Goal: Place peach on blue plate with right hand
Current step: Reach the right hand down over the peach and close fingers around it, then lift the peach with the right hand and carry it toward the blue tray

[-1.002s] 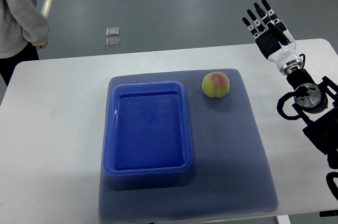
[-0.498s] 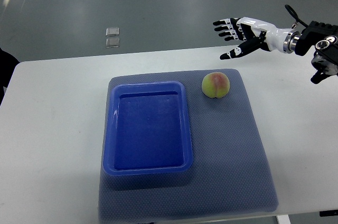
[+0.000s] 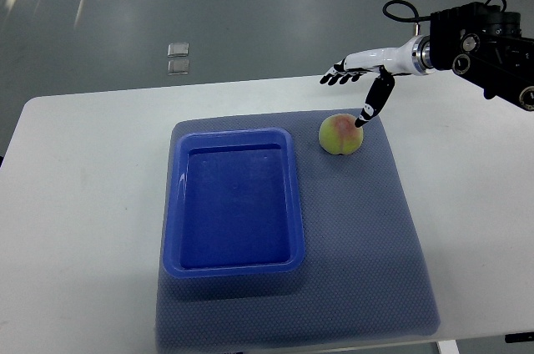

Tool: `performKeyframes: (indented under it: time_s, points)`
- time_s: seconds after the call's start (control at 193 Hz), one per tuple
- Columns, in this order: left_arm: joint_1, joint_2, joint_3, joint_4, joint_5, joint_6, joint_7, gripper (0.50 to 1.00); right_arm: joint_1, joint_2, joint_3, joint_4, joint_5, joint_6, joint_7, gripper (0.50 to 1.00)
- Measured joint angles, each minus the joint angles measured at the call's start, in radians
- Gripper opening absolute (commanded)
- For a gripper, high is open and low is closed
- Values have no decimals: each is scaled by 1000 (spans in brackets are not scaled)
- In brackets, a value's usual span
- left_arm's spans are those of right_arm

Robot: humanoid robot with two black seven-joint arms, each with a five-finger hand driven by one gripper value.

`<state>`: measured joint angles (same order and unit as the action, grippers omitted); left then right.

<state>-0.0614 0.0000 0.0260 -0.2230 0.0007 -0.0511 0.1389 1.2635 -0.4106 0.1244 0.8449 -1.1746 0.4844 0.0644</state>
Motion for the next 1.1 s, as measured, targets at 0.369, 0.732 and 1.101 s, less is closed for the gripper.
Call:
performKeyframes:
  time_s: [0.369,0.732,1.101]
  points:
    - [0,0,0,0,2,-1,1,1000,-48,73,-66,-61,-3,-110,-1,928]
    - [0,0,0,1,1,-1,1,1000,-112,109,-72,-104,-54,-170,0,899]
    - [0,0,0,1,0,-1,1,1000,-149,122,-72,-130,-56,-210,-2,584]
